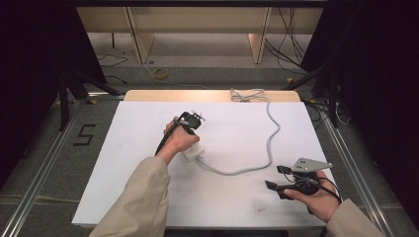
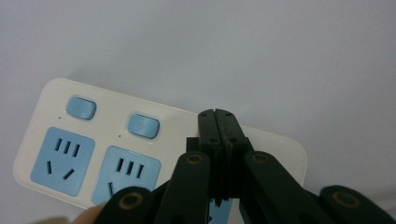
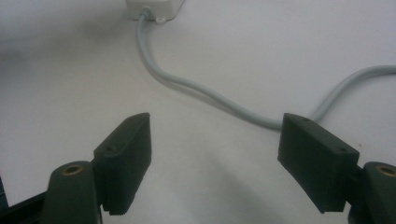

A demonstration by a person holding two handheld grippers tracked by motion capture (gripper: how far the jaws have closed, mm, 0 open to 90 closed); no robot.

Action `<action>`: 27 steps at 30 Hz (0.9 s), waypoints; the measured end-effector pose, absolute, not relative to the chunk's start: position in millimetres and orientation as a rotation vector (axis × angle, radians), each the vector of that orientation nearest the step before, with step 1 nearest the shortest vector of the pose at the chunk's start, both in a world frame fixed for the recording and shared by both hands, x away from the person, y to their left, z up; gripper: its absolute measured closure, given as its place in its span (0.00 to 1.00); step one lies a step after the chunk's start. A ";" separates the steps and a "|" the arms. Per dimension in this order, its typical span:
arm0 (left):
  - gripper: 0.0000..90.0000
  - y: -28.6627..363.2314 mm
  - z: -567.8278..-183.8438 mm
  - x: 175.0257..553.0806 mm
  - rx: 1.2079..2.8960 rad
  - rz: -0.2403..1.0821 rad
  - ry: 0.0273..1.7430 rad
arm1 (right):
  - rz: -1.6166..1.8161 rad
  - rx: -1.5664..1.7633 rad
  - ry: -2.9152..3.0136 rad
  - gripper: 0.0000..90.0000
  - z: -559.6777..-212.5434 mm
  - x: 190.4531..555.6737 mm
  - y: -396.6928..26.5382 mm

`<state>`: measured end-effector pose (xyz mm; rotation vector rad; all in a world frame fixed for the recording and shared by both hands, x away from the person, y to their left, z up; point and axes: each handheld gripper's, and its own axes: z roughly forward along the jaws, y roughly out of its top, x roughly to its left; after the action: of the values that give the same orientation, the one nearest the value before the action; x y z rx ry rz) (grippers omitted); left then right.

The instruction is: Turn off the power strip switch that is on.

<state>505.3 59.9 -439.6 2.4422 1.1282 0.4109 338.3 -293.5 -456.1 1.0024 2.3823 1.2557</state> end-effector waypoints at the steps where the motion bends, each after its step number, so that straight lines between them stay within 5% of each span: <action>1: 1.00 59.4 -439.4 505.5 2.443 0.414 1.138 | 1.256 1.002 2.382 0.29 -456.1 338.3 -293.5; 27: 1.00 54.8 -437.2 509.7 2.512 0.421 1.141 | 1.248 0.995 2.389 0.29 -456.2 338.1 -293.2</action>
<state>509.7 54.8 -437.2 2.5125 1.1406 0.4214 338.1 -293.2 -456.2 0.9951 2.3887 1.2484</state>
